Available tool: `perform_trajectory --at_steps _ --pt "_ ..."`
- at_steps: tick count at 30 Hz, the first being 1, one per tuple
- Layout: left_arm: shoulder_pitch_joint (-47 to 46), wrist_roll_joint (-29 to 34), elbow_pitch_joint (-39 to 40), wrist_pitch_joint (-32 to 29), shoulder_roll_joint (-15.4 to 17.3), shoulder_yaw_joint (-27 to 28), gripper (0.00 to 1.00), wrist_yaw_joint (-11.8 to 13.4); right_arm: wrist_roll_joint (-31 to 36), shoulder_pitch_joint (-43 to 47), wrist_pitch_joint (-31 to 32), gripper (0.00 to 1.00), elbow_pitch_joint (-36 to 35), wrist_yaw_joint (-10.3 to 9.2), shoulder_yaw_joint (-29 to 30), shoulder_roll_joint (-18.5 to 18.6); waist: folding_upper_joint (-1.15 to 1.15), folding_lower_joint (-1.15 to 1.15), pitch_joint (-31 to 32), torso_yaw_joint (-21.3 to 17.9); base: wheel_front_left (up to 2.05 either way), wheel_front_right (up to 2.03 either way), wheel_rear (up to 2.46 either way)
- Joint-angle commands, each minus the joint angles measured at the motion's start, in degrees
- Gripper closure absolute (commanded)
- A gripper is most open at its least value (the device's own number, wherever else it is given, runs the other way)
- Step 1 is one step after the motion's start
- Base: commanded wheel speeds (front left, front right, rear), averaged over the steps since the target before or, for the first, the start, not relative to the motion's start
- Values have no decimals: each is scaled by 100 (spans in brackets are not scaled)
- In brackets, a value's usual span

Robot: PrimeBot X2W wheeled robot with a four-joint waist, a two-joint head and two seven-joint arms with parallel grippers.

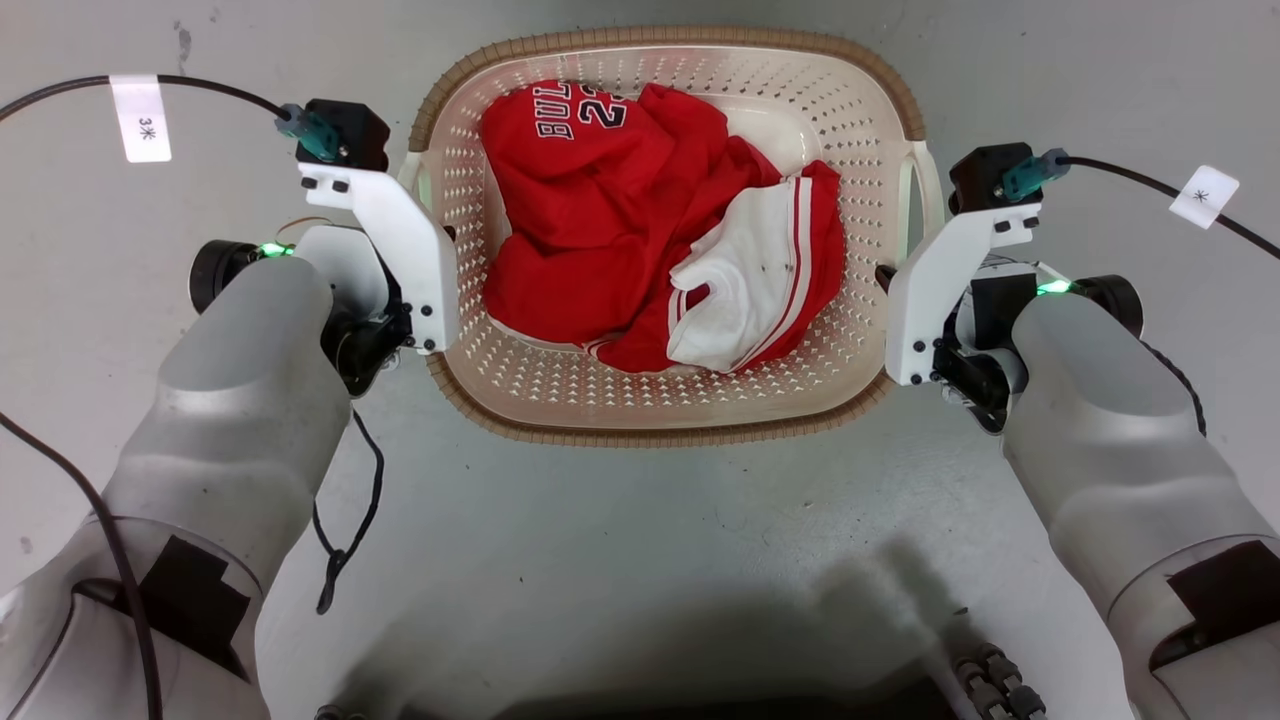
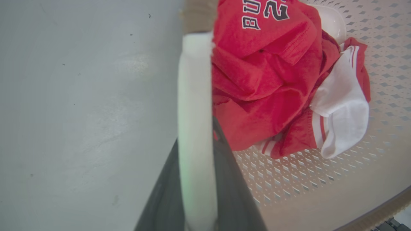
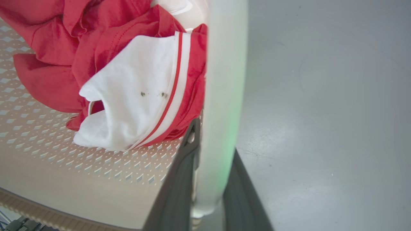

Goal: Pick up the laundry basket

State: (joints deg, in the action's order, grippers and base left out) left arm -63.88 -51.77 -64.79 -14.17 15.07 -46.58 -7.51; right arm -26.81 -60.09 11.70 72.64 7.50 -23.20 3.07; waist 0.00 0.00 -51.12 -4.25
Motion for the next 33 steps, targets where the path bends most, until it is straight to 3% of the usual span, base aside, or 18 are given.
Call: perform_trajectory --at_steps 1,13,33 --pt "-85 -23 -33 24 -19 -69 100 10 -45 -80 -6 100 38 -2 -73 -38 0 0 0 3 0 0 0" --pt "155 -418 -84 -251 -147 -355 100 1 -449 144 410 100 -23 6 -475 -39 0 0 477 35 0 0 0" --pt "986 -1472 -235 -1882 -585 -586 100 -32 -1415 719 2215 100 -227 34 -1234 -123 0 0 2646 215 0 0 0"
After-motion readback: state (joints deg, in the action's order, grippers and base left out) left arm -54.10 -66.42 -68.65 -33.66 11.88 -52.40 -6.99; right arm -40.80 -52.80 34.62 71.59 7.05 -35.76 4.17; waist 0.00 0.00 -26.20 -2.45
